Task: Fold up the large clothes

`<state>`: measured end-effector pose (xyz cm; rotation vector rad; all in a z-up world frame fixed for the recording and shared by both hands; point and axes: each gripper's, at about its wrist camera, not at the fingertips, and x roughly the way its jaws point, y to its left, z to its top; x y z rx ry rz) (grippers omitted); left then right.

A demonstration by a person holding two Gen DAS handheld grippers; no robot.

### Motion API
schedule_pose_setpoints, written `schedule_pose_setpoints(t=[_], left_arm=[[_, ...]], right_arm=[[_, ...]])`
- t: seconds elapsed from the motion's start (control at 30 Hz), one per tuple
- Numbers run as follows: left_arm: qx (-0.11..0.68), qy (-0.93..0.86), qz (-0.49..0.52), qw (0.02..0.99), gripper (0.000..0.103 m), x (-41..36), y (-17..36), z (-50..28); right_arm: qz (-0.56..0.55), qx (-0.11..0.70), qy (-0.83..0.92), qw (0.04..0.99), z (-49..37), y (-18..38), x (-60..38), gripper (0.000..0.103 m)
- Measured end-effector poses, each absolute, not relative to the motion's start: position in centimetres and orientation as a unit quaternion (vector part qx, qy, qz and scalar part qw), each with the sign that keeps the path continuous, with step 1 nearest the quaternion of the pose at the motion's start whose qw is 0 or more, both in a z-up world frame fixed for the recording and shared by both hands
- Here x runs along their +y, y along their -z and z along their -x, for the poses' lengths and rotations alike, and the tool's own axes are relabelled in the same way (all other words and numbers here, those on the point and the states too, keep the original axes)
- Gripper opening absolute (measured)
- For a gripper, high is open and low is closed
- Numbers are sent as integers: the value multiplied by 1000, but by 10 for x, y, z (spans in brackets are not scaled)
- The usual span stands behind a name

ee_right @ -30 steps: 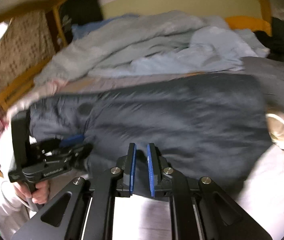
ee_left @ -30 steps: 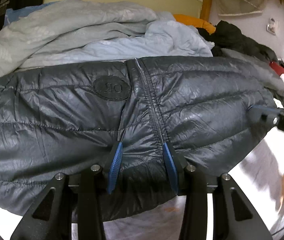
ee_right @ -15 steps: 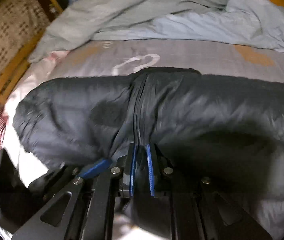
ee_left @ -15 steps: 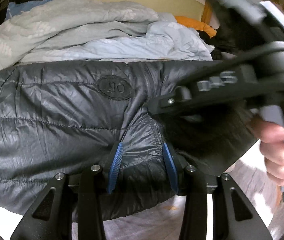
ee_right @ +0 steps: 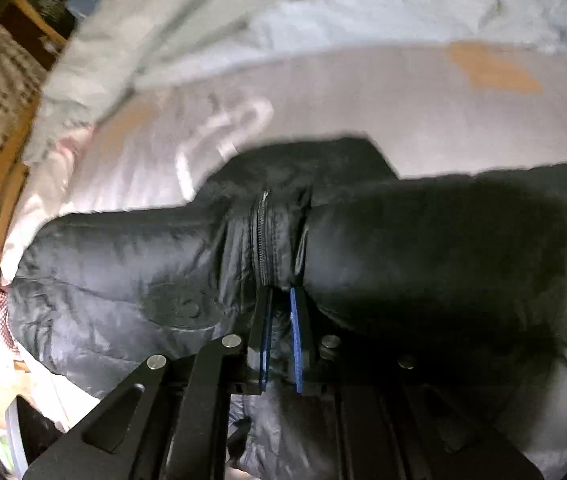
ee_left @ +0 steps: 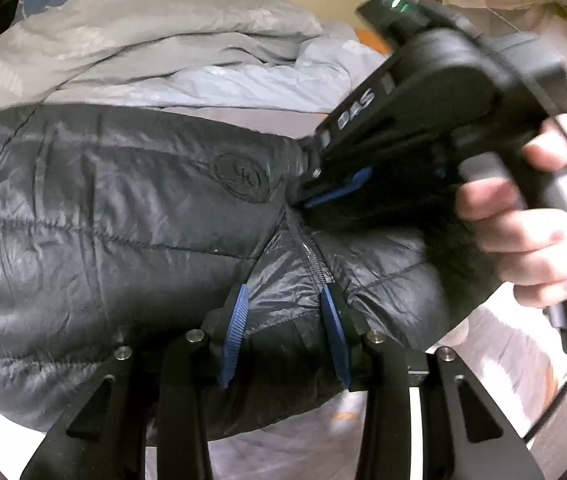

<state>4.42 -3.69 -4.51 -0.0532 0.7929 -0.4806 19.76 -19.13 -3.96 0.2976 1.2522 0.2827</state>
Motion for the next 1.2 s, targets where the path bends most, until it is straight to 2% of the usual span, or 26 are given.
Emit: schedule_pose_setpoints(t=[0.2,0.3,0.37,0.47,0.53,0.6,0.67,0.7,0.73,0.87,1.0,1.03,1.13,1.2], left_arm=[[381,234,30,894,37,-35,44,-44],[379,235,27,895,37,-35,45,-44],[381,238,27,893,37,-35,46,-42],[377,237,26,895,38,-34,44,-41],[372,232,22,898,38,-35,43,-39],[371,231,19,899,38,-36,43,-38],[372,232,21,898,38,-37,43,-39],[373,233,22,898,38,-37,43,-39],[373,232,22,898,38,-37,43,-39],[370,230,18,900,38,-38,42,-38],[368,231,18,900,38,-38,43,-37],[368,230,17,901,38,-38,43,-37],[367,229,15,901,38,-39,43,-38],[367,229,15,901,38,-39,43,-39]], right_arm=[[-133,607,-132,772,-214,35,-189,8],[-140,564,-114,806,-223,18,-195,8],[-111,605,-121,779,-229,46,-185,7],[-128,606,-130,774,-227,47,-196,7],[-171,587,-122,782,-216,32,-215,8],[-157,542,-118,817,-191,10,-226,10],[-122,477,-110,863,-143,-13,-238,22],[-111,454,-103,878,-119,-19,-245,43],[-104,430,-102,891,-92,-22,-252,57],[-114,369,-74,919,-3,-13,-287,59],[-147,300,28,942,47,5,-318,83],[-167,290,36,942,53,10,-324,86],[-252,317,11,914,41,34,-343,86],[-321,307,-11,896,38,42,-357,86]])
